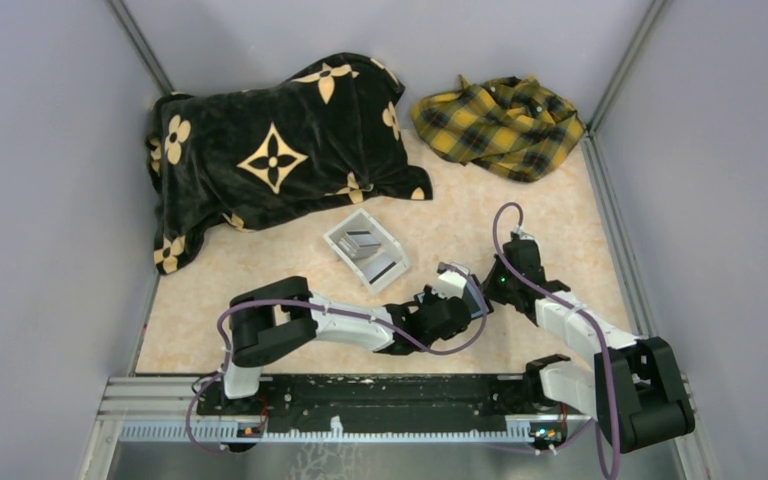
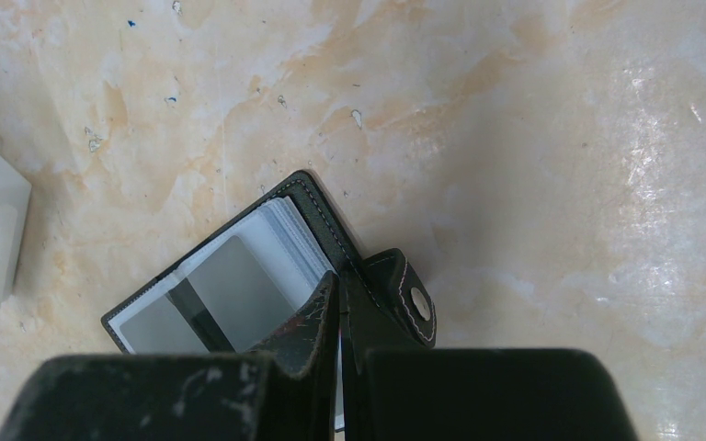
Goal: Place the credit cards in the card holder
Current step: Insert the credit card into the card holder.
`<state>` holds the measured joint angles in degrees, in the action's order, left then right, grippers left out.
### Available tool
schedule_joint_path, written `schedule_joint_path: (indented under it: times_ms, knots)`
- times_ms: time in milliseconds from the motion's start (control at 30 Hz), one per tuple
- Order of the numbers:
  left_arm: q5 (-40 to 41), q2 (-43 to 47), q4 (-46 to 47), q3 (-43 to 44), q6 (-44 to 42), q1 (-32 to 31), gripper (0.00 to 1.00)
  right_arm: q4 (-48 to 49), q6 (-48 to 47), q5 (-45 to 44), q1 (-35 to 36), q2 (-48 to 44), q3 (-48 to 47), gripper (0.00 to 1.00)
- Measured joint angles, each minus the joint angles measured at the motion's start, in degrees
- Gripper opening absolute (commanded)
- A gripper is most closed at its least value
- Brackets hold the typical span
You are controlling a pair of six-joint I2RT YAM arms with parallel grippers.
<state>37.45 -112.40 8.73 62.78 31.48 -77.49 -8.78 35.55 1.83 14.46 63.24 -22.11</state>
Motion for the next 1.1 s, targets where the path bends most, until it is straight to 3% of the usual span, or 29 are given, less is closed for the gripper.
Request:
schedule_joint_path:
  times_ms: [1100]
  knots:
    - [-0.02, -2.54, 8.79, 0.44, -4.13, 0.00, 0.09, 0.07, 0.04, 0.20, 0.00, 0.02, 0.00, 0.00]
